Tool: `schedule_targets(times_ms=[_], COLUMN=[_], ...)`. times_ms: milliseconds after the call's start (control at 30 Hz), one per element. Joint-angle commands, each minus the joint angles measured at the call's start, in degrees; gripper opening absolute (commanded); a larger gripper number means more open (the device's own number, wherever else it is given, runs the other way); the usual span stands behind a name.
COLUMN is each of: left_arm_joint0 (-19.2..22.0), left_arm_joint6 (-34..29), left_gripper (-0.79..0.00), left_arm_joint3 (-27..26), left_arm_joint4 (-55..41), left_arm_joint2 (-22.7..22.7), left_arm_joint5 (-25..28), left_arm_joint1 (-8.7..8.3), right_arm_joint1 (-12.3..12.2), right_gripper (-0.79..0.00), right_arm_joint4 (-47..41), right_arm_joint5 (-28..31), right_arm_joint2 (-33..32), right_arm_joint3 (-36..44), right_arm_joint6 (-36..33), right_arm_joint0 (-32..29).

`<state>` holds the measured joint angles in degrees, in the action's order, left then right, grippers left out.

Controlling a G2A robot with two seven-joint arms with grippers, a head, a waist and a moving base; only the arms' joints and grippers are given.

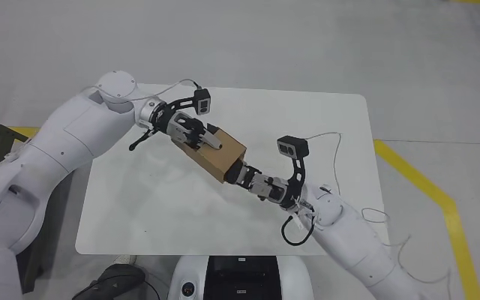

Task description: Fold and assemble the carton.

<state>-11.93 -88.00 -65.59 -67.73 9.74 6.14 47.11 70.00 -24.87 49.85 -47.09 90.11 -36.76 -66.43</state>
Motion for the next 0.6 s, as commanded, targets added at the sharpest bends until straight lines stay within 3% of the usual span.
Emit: schedule_targets(times_ms=[0, 300, 567], left_arm_joint0=[-0.1, -0.1, 0.2], left_arm_joint6=[0.0, 0.0, 0.0], left_gripper=[-0.785, -0.785, -0.785], left_arm_joint3=[0.0, 1.7, 5.2], left_arm_joint4=[0.0, 0.7, -0.6], left_arm_joint2=[0.0, 0.0, 0.0], left_arm_joint5=[0.2, 1.1, 2.0], left_arm_joint1=[0.28, 0.6, 0.14], right_arm_joint1=[0.2, 1.0, 0.0], right_gripper=[0.0, 0.0, 0.0], right_arm_joint4=[-0.4, -1.0, 0.5], right_arm_joint5=[-0.1, 0.3, -0.9], right_arm_joint2=[0.3, 1.0, -2.0], right_arm_joint3=[-0.7, -1.4, 2.7], right_arm_joint6=[0.2, -0.4, -2.1], right_arm_joint0=[0.5, 1.6, -1.8])
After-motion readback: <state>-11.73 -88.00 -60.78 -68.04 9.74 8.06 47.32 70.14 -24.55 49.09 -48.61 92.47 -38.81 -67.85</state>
